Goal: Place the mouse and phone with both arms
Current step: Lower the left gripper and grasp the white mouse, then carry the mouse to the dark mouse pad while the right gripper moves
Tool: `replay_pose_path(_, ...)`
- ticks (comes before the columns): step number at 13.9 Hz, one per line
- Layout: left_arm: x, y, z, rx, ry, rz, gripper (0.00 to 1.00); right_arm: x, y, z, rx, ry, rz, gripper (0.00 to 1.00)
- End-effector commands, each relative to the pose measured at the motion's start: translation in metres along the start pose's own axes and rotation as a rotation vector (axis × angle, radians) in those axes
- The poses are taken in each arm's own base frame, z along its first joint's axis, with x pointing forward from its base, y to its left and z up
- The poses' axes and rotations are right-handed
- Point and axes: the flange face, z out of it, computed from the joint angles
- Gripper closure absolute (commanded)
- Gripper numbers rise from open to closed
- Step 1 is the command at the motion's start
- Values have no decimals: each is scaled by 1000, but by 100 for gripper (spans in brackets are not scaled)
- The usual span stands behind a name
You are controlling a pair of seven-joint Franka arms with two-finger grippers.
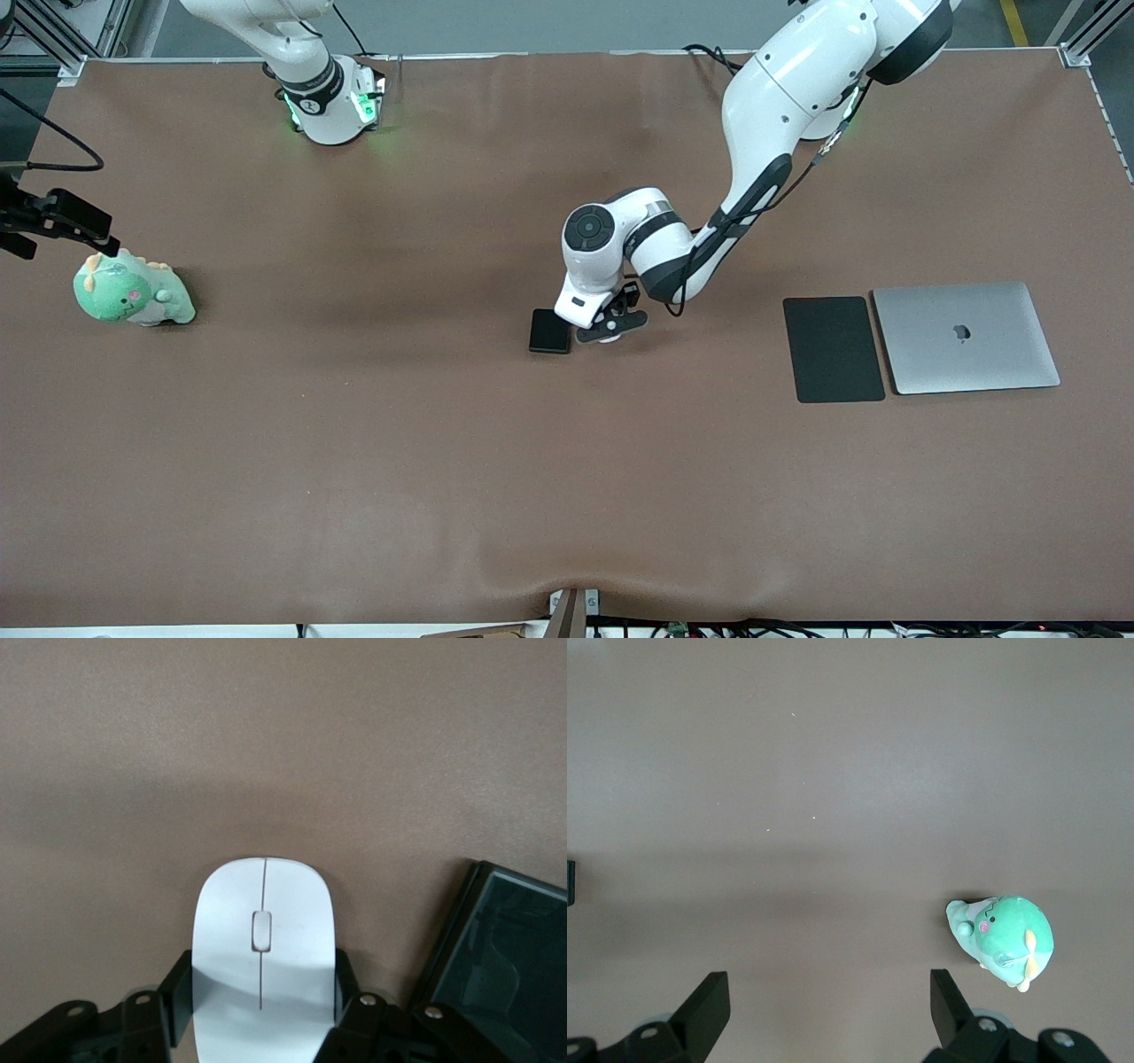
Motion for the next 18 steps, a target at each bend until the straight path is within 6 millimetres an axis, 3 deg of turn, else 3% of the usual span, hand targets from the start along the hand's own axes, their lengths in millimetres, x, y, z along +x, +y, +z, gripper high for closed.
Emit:
replay_pose_path(1, 1, 5, -3, -12, 40, -10, 50, 5, -4, 2, -2, 1, -9, 0)
replay_pose_path(3, 6, 1, -6, -6, 43, -17, 49, 6, -9, 3, -3, -2, -17, 0)
replay_pose_path(9, 24, -18, -65, 67, 95, 8, 48, 9, -11, 4, 3, 15, -19, 0)
replay_pose_path(12, 48, -49, -91, 78, 112, 56, 48, 11, -12, 7, 4, 12, -20, 0)
replay_pose_path(15, 74, -88, -104, 84, 97, 100, 48, 12, -13, 7, 3, 12, -22, 0)
replay_pose_path(18, 112, -148, -110, 80, 55, 138, 48, 12, -13, 7, 3, 12, -22, 0)
